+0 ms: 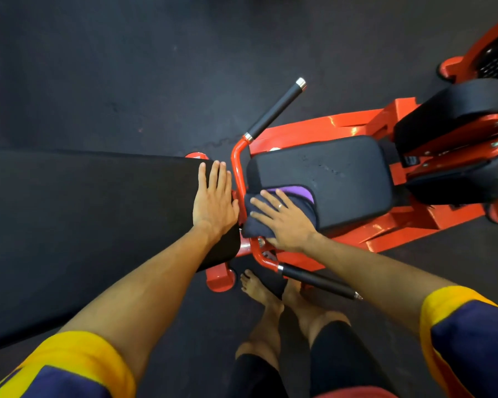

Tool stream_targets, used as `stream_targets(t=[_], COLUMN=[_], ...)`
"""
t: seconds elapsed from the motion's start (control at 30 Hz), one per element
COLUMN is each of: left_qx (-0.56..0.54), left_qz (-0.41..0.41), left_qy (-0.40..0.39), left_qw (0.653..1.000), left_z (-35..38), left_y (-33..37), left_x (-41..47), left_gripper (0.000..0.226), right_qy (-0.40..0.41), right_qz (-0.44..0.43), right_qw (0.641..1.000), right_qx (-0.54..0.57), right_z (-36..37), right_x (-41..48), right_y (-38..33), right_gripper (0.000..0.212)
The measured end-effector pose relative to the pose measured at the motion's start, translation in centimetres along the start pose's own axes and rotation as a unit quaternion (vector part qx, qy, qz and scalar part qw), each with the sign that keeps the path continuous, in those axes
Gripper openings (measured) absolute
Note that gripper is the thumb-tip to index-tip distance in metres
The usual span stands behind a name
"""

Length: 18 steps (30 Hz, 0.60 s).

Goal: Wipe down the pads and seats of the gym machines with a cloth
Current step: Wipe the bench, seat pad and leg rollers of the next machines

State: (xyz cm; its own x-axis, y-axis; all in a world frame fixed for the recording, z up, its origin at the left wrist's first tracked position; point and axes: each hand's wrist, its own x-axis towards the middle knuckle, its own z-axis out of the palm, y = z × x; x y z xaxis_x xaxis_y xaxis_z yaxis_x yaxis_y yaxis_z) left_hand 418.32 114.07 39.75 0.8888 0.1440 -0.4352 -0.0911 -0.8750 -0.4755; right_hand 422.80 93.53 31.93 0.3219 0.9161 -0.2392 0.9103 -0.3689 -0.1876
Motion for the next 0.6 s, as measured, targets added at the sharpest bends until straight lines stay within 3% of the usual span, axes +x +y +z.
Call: stream_targets(t=[0.17, 0.37, 0.6], left_qx=[0.001, -0.003, -0.007], left_qz=[0.002, -0.003, -0.025], left_qy=[0.003, 0.001, -0.009], left_qw=[1.000, 1.000, 1.000], left_z=[-0.2, 0.3, -0.4], left_y=[0.4, 0.1, 1.4], left_x=[0.1, 0.4, 0.2], left_gripper=[0.071, 0.072, 0.067], right_qy=[0.008, 0.023, 0.001], right_qz=[-0.070, 0.026, -0.108], right_qw=[0.996, 0.999, 0.994], right_qx=[-0.055, -0.019, -0.030], right_z=[-1.0, -2.0, -0.1], right_x=[2.6, 7.5, -0.3], right_y=[3.4, 3.6, 2.4], right_gripper=[0.069, 0.063, 0.069])
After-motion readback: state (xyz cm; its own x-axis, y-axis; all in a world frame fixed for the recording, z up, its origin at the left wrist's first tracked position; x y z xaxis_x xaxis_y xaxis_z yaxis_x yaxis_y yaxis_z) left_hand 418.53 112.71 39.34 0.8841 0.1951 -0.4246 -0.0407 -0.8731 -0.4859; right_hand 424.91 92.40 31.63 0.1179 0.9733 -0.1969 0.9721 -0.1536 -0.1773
